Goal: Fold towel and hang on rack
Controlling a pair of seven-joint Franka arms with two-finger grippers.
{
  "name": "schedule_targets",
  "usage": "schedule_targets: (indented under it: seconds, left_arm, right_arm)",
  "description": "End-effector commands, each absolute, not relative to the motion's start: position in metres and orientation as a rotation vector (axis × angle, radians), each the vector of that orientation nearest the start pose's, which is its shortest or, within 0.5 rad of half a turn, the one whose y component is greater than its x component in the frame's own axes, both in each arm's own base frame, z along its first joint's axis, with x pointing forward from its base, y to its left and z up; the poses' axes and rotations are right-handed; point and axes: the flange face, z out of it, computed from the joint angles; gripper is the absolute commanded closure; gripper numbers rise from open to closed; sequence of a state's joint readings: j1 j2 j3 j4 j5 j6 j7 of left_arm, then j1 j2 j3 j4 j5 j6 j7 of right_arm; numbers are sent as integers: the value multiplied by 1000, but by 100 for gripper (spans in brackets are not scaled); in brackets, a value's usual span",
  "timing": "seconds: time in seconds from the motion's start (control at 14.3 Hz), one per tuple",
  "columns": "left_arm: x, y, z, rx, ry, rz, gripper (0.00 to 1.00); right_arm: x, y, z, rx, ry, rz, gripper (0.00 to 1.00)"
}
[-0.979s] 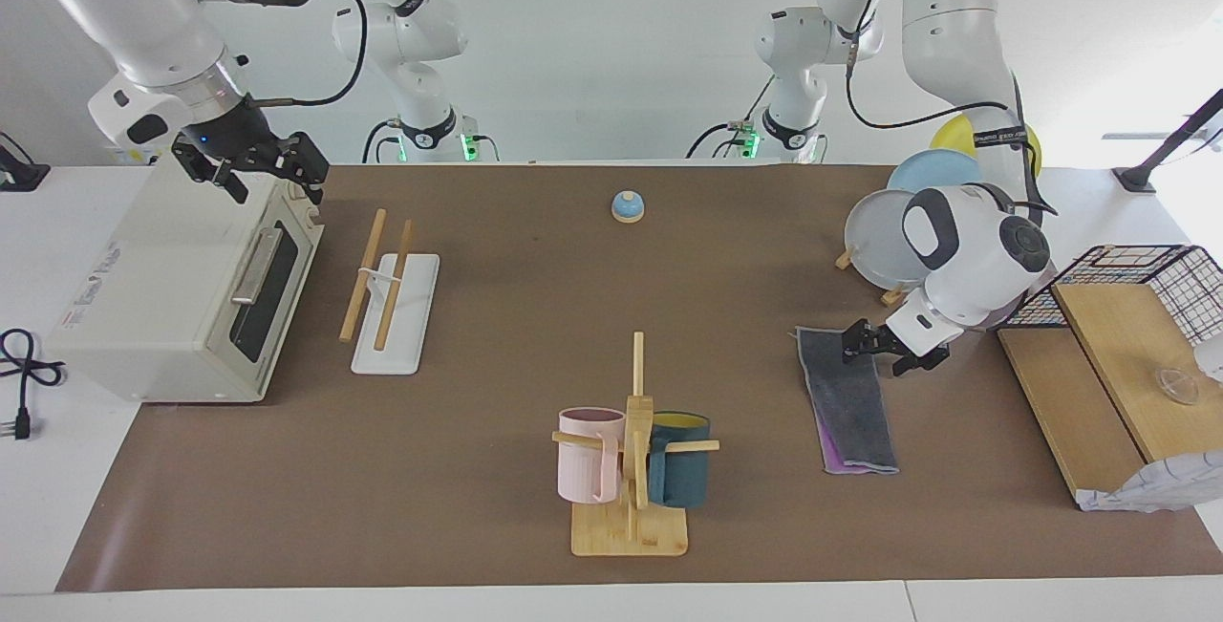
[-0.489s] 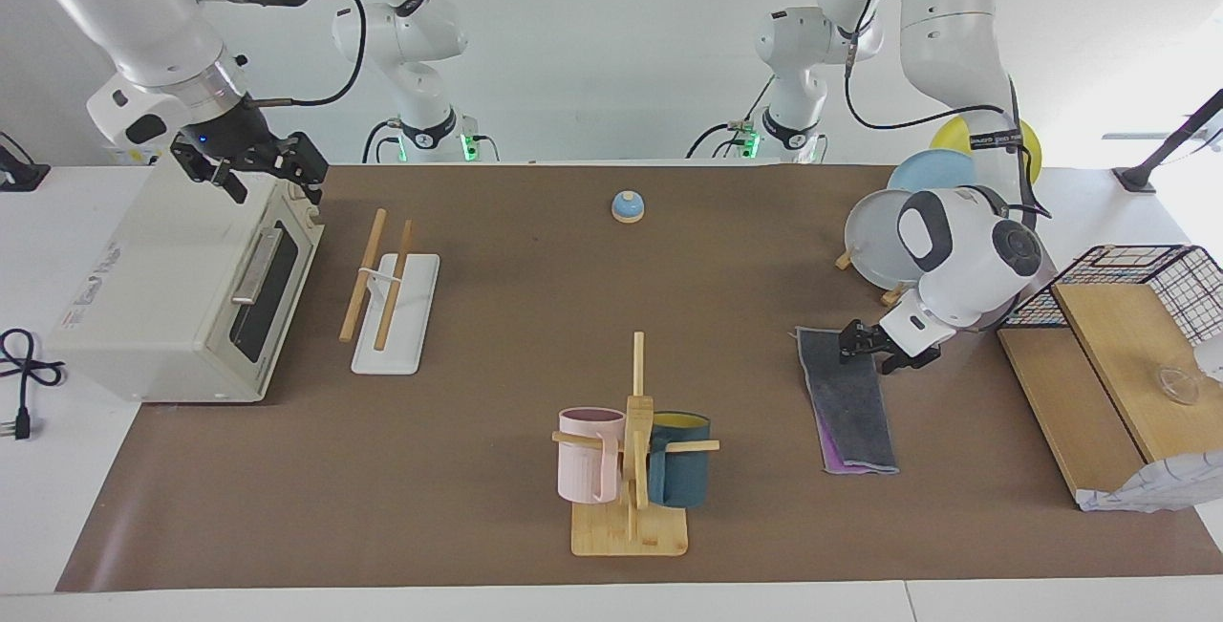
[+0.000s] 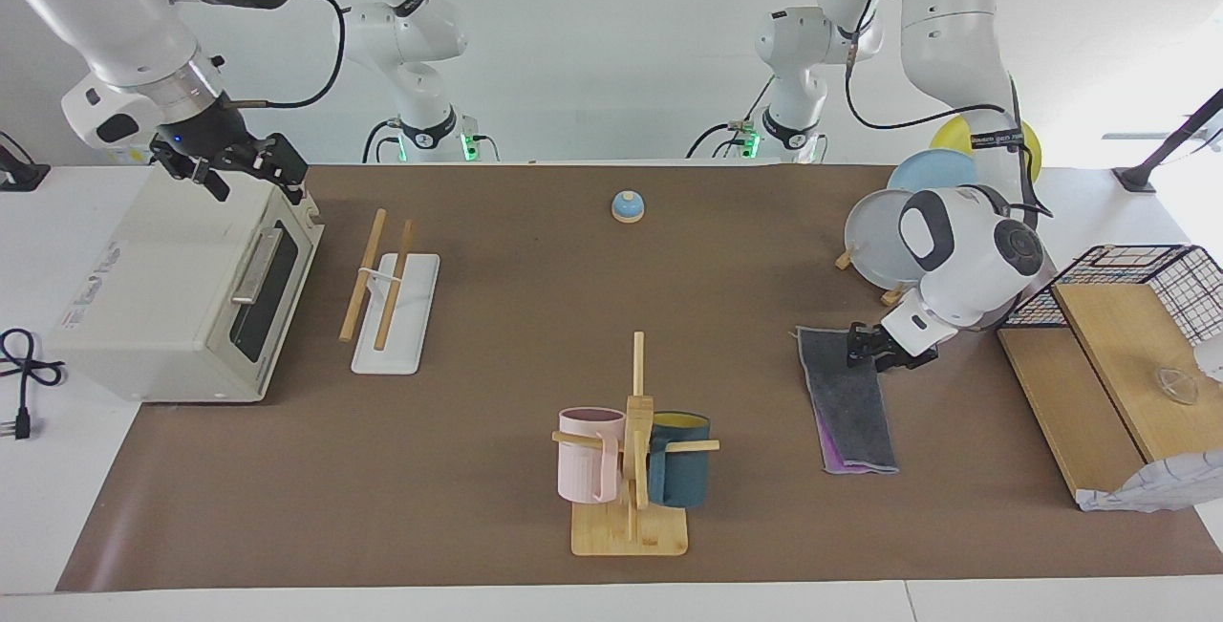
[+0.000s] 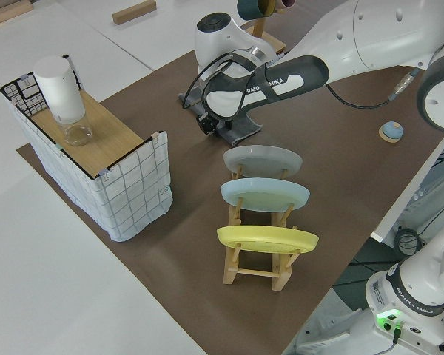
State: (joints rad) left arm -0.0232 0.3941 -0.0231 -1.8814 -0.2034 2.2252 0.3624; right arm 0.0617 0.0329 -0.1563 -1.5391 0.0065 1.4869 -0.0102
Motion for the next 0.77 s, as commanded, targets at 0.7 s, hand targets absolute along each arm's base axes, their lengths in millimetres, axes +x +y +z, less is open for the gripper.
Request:
schedule_targets:
  seconds: [0.7]
  left_arm:
    - [634, -43, 335, -3332, 368, 117, 100]
  right_arm:
    - [545, -18, 611, -3072, 57, 165, 0]
